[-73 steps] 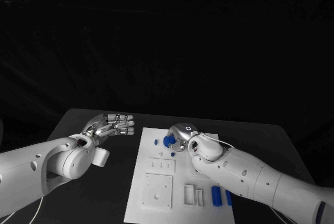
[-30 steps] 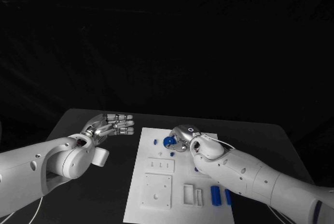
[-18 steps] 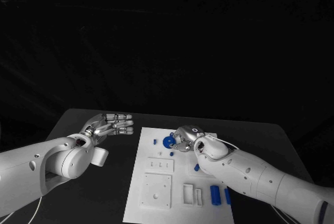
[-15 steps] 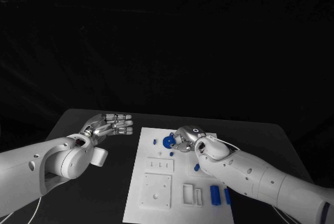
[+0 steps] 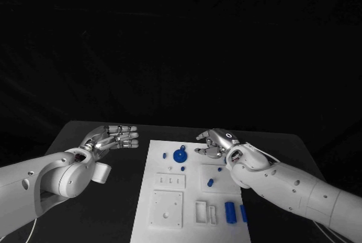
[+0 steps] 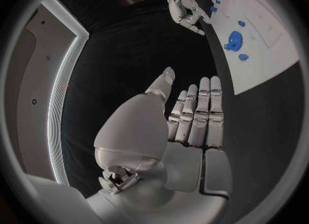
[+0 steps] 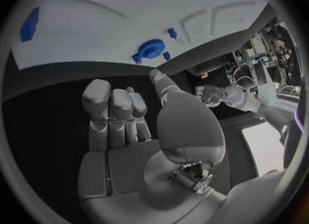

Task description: Assemble the parts on the task board

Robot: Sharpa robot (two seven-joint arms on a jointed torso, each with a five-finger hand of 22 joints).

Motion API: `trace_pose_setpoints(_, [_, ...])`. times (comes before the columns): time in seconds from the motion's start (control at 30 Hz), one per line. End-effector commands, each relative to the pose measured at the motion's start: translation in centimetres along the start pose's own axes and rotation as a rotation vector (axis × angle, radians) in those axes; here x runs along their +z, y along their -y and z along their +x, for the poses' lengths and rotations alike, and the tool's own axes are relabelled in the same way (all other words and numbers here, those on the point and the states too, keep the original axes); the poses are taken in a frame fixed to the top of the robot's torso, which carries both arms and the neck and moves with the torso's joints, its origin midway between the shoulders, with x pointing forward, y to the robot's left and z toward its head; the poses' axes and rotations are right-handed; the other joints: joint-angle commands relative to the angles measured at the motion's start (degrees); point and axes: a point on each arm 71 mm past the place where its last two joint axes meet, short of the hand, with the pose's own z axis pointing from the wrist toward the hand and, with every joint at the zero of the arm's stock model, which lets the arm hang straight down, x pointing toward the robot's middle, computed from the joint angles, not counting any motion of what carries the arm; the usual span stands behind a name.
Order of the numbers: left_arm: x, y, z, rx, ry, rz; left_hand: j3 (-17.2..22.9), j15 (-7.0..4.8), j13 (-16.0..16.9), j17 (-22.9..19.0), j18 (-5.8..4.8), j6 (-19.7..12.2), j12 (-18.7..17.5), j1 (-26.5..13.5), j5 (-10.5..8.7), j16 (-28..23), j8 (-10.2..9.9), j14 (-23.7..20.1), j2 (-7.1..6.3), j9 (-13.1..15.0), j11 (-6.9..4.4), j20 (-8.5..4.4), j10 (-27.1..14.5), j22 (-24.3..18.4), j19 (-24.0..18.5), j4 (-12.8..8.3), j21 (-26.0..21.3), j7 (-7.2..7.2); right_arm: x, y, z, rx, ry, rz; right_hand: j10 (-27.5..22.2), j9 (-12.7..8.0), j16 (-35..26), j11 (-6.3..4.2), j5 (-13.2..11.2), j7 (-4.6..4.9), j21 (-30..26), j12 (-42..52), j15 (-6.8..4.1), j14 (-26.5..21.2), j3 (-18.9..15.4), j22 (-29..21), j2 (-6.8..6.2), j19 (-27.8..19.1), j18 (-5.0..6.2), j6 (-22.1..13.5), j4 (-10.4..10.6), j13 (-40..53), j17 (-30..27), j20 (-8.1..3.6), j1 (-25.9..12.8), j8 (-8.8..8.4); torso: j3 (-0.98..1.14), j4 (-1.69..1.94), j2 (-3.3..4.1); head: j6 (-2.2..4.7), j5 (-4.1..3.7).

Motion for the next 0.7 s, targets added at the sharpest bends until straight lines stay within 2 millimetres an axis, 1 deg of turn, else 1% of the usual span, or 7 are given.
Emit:
trace_pose_setpoints(0.03, [0.0, 0.2, 0.1, -0.003, -0.015, 0.013, -0.20, -0.09, 0.08, -0.02, -0.10, 0.19, -0.06, 0.26, -0.11, -0.32, 0.04, -0.29, -0.16, -0.05, 0.00, 0.25, -0.14, -0.06, -0.23, 0.12, -0.04, -0.15, -0.7, 1.0, -1.0, 0.115, 0.001, -0.059, -0.14, 0.13, 0.43, 0.05, -1.26, -0.09, 0.10, 0.14, 0.31, -0.05, -0.08, 5.44, 0.23, 3.20, -0.01, 1.75, -1.57, -0.07, 0.28, 0.39, 1.84, -0.08, 0.46, -0.90, 0.02, 0.11, -0.27])
trace_pose_setpoints(0.2, [0.0, 0.1, -0.1, -0.002, -0.012, 0.015, -0.12, -0.14, 0.07, -0.02, -0.11, 0.61, -0.08, 0.36, -0.06, -0.32, 0.05, -0.23, -0.06, -0.04, -0.06, 0.21, 0.40, -0.04, -0.22, 0.04, -0.02, -0.10, -1.6, 4.1, -1.7, 0.174, -0.057, -0.029, -0.08, 0.10, 0.37, -0.23, 0.53, -0.27, -0.34, 0.19, 0.09, -0.04, 0.61, 5.56, 0.57, 3.14, -0.53, 1.92, -5.45, -0.04, 0.62, 0.14, 2.97, -0.14, 0.84, -1.55, -0.20, 0.11, -0.47])
trace_pose_setpoints(0.3, [0.1, 0.1, -0.1, -0.001, -0.012, 0.015, -0.09, -0.16, 0.07, -0.02, -0.13, 0.73, -0.07, 0.39, -0.04, -0.32, 0.06, -0.17, -0.02, -0.03, -0.10, 0.18, 0.75, -0.03, -0.19, -0.03, 0.01, -0.08, -2.1, 5.9, -1.8, 0.186, -0.088, -0.009, -0.14, 0.10, 0.07, -0.58, 1.25, -0.65, -0.66, 0.00, -0.14, -0.07, 0.22, 5.55, 0.64, 3.07, -0.89, 2.04, -6.50, -0.12, 0.57, -0.11, 3.27, -0.15, 1.05, -1.66, -0.19, 0.11, -0.60])
trace_pose_setpoints(0.43, [0.1, 0.0, -0.2, -0.001, -0.010, 0.015, -0.08, -0.17, 0.08, -0.02, -0.13, 0.74, -0.06, 0.40, -0.04, -0.33, 0.06, -0.17, 0.00, -0.03, -0.11, 0.18, 0.84, -0.03, -0.20, -0.05, 0.00, -0.07, -2.7, 7.9, -1.9, 0.204, -0.113, 0.021, -0.20, 0.13, -0.08, -0.54, 1.03, -0.60, -0.92, -0.18, -0.10, -0.06, -2.33, 5.55, 0.77, 3.10, -0.97, 1.72, -6.38, -0.21, 0.63, -0.15, 3.25, -0.09, 1.40, -1.86, -0.15, 0.13, -0.79])
trace_pose_setpoints(0.47, [0.1, 0.0, -0.3, -0.001, -0.008, 0.015, -0.07, -0.15, 0.07, -0.04, -0.17, 0.83, -0.09, 0.44, -0.04, -0.34, 0.07, -0.23, -0.05, -0.03, -0.12, 0.18, 0.84, -0.03, -0.24, -0.16, 0.00, -0.10, -3.0, 8.5, -2.0, 0.207, -0.120, 0.033, -0.21, 0.13, -0.14, -0.54, 1.08, -0.61, -0.99, -0.23, -0.11, -0.04, -3.31, 5.57, 1.03, 3.13, -0.99, 1.70, -6.39, -0.23, 0.68, -0.16, 3.62, -0.10, 1.38, -1.88, -0.17, 0.11, -0.83])
trace_pose_setpoints(0.6, [0.0, -0.1, -0.4, -0.001, -0.007, 0.014, -0.05, -0.15, 0.07, -0.04, -0.17, 0.87, -0.09, 0.49, -0.02, -0.33, 0.06, -0.27, -0.07, -0.03, -0.13, 0.17, 0.72, -0.03, -0.26, -0.27, 0.00, -0.14, -3.4, 9.7, -1.9, 0.207, -0.135, 0.056, -0.26, 0.13, -0.21, -0.60, 1.29, -0.66, -1.08, -0.30, -0.14, -0.05, -3.70, 5.57, 0.91, 3.12, -1.02, 1.65, -6.52, -0.26, 0.69, -0.18, 3.88, -0.10, 1.66, -1.94, -0.17, 0.06, -0.97])
trace_pose_setpoints(0.7, [0.0, -0.2, -0.4, -0.001, -0.006, 0.013, -0.05, -0.14, 0.07, -0.04, -0.17, 0.86, -0.10, 0.50, -0.02, -0.33, 0.06, -0.29, -0.08, -0.03, -0.13, 0.17, 0.68, -0.03, -0.27, -0.28, 0.00, -0.14, -3.8, 10.4, -1.5, 0.202, -0.151, 0.069, -0.31, 0.13, -0.28, -0.72, 1.42, -0.74, -1.18, -0.37, -0.20, -0.08, -3.57, 5.55, 0.95, 3.09, -1.02, 1.64, -6.76, -0.29, 0.67, -0.21, 4.27, -0.10, 1.63, -1.91, -0.17, -0.02, -1.28])
